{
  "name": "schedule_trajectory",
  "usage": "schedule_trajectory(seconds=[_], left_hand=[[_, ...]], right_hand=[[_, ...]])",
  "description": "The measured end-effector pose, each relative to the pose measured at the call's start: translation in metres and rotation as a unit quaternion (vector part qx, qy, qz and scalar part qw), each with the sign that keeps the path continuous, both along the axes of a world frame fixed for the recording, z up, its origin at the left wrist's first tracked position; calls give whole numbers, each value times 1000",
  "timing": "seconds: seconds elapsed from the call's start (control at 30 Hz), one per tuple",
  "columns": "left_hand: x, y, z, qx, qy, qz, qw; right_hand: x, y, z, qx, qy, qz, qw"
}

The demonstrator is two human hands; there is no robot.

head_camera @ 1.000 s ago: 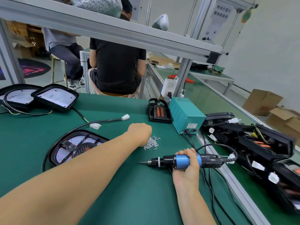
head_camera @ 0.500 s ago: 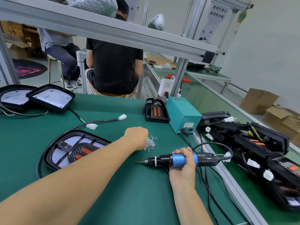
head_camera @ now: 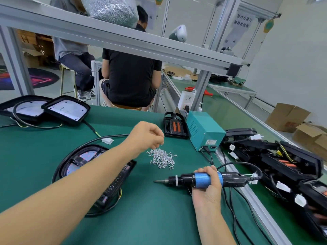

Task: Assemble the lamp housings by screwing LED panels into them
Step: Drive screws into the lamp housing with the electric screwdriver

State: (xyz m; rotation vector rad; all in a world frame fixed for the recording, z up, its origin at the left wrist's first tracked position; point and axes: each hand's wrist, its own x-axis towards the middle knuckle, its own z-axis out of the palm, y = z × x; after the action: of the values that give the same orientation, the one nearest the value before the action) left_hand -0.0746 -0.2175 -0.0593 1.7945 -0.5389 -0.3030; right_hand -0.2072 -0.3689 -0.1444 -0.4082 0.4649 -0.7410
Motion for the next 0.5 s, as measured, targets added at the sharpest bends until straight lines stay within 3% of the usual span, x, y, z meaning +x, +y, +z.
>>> schedule_trajectory(seconds=[0.23,0.5], left_hand=[[-6,65,12,-167,76,8,983],[-28,102,3,-202,80,10,976]], right_hand=[[-7,13,48,-50,-99,-4,994],[9,57,114,-66,-217,33,973]])
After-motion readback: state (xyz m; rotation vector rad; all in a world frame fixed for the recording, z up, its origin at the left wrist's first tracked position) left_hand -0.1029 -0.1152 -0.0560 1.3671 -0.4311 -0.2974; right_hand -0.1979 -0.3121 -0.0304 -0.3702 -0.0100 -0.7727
